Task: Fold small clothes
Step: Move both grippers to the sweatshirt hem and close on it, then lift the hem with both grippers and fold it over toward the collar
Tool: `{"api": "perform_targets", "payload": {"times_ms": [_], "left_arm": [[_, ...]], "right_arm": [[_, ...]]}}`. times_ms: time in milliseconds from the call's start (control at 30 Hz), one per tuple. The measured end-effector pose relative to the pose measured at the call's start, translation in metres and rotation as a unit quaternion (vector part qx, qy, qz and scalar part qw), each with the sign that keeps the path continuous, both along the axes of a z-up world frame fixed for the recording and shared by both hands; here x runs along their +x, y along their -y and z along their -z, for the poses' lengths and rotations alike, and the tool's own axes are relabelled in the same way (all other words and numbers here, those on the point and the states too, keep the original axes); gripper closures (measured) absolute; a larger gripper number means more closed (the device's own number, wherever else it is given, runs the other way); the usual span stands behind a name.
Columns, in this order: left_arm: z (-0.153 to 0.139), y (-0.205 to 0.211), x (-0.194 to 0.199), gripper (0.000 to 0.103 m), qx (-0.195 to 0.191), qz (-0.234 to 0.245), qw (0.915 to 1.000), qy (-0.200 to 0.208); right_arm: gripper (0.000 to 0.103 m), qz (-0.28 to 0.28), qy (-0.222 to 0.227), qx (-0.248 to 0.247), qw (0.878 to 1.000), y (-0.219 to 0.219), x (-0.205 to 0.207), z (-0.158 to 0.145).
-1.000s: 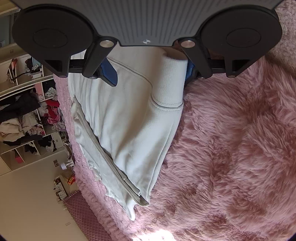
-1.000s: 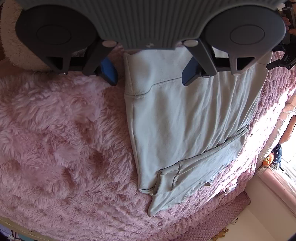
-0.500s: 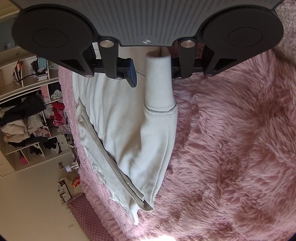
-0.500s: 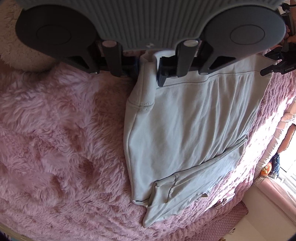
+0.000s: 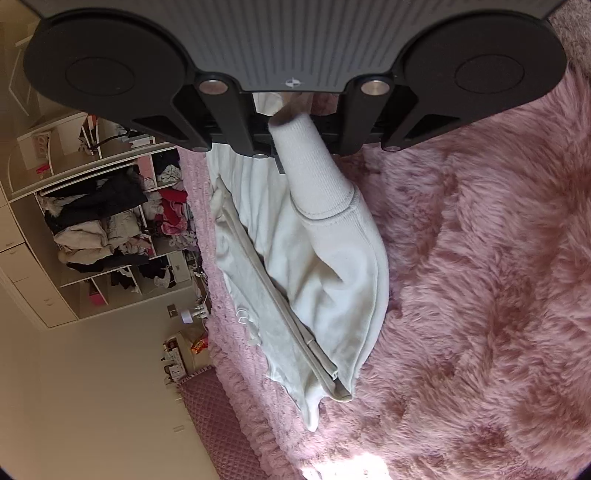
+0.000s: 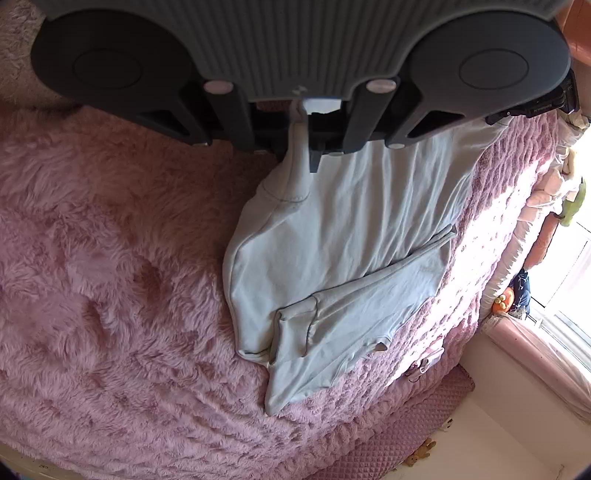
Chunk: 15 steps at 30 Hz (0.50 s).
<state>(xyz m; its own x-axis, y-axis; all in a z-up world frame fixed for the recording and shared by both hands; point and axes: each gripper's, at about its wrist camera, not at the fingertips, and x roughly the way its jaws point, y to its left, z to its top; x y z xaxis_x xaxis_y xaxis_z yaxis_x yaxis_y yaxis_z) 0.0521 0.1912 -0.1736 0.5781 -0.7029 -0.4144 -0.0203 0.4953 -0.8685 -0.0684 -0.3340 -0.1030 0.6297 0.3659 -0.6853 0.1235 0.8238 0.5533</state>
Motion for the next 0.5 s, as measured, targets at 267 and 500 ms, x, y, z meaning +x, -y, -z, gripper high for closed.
{"api": "perform_targets", "payload": {"times_ms": [267, 500], "left_arm": [[-0.032, 0.006, 0.058, 0.097, -0.057, -0.005, 0.9954, 0.077], [-0.062, 0.008, 0.126, 0.097, -0.028, 0.002, 0.9925, 0.119]], "right_arm": [[0.1, 0.034, 0.061, 0.026, 0.997, 0.006, 0.049, -0.038], [0.101, 0.061, 0.101, 0.024, 0.993, 0.016, 0.129, -0.063]]}}
